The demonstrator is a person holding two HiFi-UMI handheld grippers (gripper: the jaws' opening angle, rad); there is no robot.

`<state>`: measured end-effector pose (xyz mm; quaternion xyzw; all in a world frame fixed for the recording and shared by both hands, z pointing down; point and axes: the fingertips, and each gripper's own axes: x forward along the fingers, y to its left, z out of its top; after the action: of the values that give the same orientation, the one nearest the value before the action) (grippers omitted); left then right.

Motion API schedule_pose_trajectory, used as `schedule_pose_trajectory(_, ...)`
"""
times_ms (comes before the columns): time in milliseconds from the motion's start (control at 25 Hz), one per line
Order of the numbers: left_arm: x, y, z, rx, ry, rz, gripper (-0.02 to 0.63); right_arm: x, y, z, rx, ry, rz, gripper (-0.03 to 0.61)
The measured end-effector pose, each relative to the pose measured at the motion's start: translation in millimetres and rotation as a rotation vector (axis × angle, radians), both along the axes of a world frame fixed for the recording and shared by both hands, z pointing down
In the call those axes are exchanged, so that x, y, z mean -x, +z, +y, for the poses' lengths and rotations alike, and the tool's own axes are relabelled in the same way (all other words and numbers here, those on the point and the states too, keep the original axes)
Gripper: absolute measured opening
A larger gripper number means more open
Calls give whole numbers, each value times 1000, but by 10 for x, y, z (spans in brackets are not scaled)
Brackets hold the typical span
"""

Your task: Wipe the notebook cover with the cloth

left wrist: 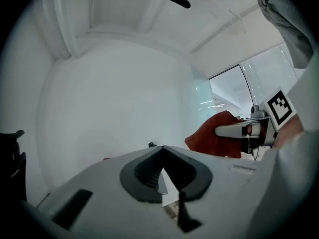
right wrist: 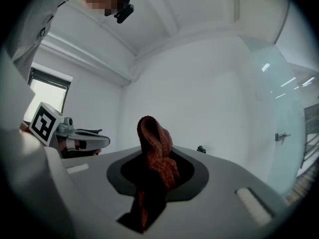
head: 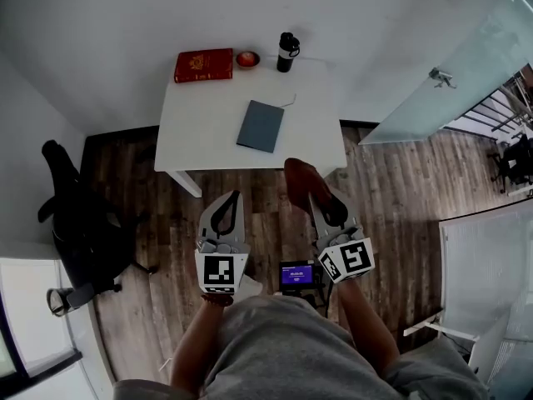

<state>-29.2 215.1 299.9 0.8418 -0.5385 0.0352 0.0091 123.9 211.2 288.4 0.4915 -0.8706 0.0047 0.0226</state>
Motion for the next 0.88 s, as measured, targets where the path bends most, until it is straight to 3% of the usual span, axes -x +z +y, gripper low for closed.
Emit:
schedule_pose_trajectory(440,470,258,-725,55,92,-13,-11,98,38,-825,39,143,12,80)
schedule_pose_trajectory(880,615,691,-1556,125,61,-44,-11,157,388,-1933,96,58,51,81)
